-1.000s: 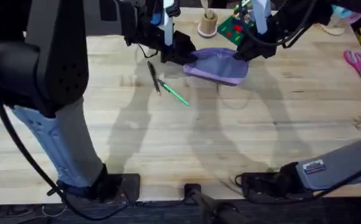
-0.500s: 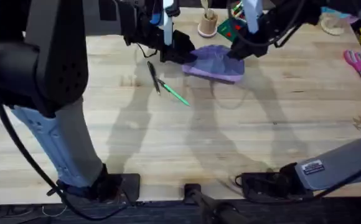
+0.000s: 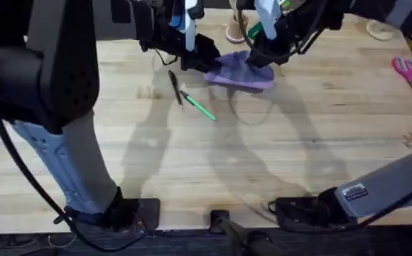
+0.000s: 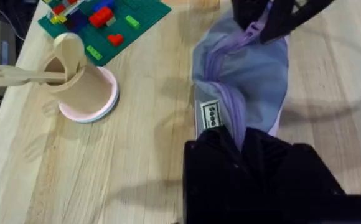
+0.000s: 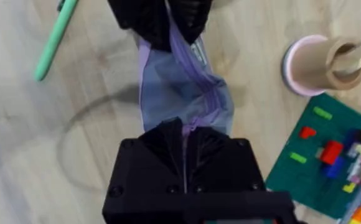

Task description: Unzip the bag, pick up the pens from the table one at a time and place them inside, then zip the bag closed.

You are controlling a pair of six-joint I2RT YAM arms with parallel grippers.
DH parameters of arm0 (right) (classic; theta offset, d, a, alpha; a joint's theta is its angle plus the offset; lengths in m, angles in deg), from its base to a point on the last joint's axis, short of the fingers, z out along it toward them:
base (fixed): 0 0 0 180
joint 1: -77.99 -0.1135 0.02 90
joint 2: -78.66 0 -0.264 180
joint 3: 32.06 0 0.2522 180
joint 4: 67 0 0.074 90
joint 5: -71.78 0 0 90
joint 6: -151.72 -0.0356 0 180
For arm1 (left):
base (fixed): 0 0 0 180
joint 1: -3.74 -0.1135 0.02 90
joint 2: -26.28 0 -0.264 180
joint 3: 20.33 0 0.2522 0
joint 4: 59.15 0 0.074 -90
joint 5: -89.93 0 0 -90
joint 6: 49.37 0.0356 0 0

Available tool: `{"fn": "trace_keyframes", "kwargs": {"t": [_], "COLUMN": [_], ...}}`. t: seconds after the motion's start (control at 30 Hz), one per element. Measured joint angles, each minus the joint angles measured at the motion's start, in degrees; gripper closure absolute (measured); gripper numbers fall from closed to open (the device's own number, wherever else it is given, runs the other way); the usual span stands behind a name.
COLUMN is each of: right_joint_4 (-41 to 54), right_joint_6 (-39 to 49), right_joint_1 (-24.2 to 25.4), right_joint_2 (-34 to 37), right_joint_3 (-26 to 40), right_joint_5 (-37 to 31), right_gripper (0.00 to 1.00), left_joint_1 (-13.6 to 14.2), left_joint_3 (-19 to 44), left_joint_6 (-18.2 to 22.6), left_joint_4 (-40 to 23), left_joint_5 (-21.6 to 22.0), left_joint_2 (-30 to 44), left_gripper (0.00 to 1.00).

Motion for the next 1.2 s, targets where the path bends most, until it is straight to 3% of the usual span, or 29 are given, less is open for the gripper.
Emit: {"fn": "trace_keyframes", "kwargs": {"t": [1.2], "right_joint_4": [-4.73], "right_joint_6": [-3.89], "right_joint_1": [-2.15], "right_joint_2": [0.36], "right_joint_3": [0.0], "right_joint_5": [-0.18], "right_gripper": [0.972], "left_joint_1": [-0.14], "left_joint_3": [0.0], "left_joint_6": [0.0], "left_joint_4": [0.17], "left_joint_5": [0.51], "left_joint_2": [0.0], "left_gripper": [0.959]}}
